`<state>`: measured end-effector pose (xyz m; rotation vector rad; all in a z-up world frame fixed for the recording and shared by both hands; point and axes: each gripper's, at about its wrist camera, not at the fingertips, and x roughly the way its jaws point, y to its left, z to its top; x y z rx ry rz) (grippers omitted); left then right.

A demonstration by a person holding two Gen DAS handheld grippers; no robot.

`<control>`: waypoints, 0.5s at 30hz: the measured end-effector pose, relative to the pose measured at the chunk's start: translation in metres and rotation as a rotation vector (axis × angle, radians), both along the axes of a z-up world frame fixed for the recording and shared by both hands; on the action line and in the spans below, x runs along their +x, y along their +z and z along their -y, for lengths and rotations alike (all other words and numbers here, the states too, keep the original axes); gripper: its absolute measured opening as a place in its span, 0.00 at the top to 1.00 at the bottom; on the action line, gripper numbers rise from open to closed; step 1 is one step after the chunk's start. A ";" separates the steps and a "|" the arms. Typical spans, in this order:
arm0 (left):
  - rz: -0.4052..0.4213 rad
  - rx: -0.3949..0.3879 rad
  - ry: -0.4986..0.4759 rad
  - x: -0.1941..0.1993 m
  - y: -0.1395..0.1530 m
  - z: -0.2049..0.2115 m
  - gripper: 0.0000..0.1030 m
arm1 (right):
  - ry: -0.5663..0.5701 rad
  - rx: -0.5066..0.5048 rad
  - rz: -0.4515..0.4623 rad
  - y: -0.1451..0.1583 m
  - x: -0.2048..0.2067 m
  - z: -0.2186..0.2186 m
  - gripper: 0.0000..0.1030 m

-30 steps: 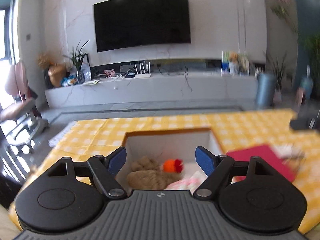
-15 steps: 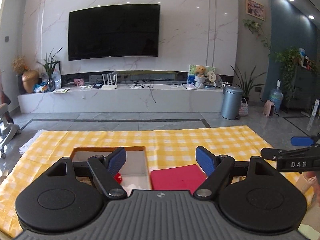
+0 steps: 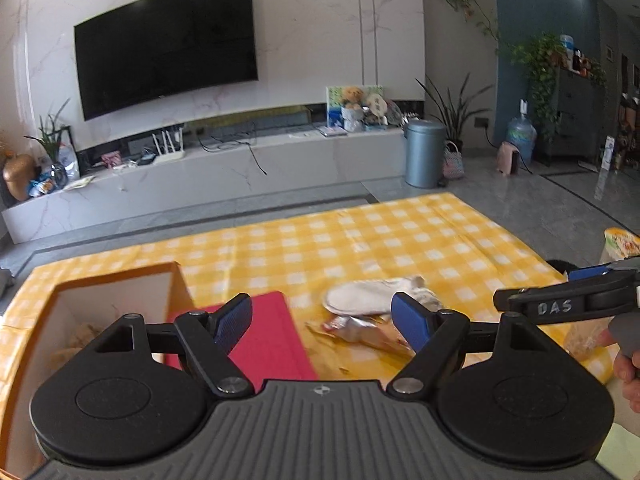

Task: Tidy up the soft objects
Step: 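Move both grippers back toward the remaining items on the table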

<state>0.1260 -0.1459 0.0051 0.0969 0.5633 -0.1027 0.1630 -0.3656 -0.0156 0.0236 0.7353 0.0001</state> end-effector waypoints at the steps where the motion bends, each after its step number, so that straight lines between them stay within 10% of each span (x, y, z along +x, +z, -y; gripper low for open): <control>1: -0.011 0.001 -0.010 0.001 -0.006 0.005 0.10 | -0.018 -0.050 -0.039 -0.009 0.005 0.001 0.03; 15: -0.143 -0.002 -0.073 0.021 -0.074 0.062 0.10 | -0.093 -0.105 -0.347 -0.106 0.059 0.031 0.03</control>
